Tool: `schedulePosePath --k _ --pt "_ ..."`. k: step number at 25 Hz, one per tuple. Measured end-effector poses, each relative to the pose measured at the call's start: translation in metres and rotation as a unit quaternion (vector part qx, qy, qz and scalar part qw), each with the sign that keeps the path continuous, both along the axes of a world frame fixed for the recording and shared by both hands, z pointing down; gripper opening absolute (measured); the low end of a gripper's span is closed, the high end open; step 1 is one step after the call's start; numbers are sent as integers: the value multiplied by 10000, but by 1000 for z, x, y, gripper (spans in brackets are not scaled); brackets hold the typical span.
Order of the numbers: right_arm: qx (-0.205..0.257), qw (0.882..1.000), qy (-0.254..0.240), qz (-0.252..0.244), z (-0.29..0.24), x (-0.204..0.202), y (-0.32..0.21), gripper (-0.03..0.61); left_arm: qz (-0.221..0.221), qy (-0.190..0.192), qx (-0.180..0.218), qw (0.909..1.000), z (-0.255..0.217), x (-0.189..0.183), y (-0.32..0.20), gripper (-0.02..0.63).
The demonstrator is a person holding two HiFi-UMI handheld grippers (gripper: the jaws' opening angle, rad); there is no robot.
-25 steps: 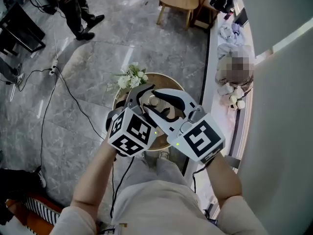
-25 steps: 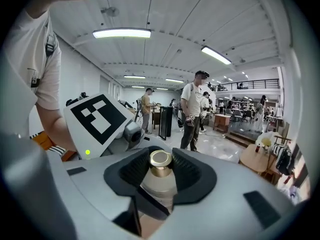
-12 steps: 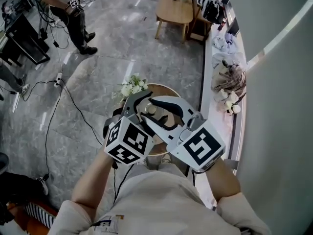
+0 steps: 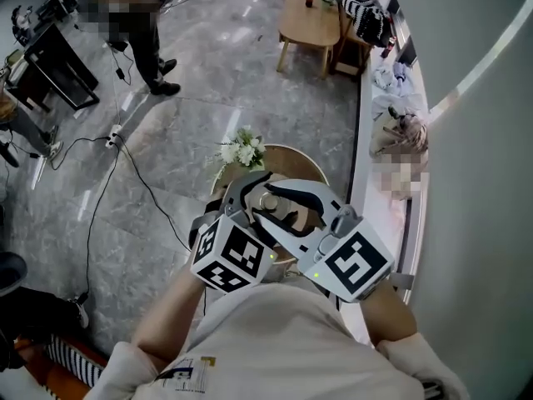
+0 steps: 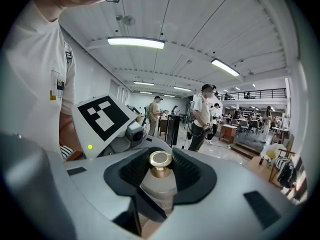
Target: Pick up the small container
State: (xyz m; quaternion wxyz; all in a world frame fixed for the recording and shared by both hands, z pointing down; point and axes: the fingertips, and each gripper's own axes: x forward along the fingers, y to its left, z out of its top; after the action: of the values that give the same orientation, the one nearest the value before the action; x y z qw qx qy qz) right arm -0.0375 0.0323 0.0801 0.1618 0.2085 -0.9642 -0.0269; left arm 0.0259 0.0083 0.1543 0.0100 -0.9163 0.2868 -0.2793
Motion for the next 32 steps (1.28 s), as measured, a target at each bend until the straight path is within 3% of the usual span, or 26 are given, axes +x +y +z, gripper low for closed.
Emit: schedulePosePath --k 8,32 --pt "-299 9995 -42 16 21 1 9 141 39 -154 -188 9997 23 0 12 344" --pt "-305 9995 -30 105 30 14 14 143 147 -64 -268 9995 33 14 20 344"
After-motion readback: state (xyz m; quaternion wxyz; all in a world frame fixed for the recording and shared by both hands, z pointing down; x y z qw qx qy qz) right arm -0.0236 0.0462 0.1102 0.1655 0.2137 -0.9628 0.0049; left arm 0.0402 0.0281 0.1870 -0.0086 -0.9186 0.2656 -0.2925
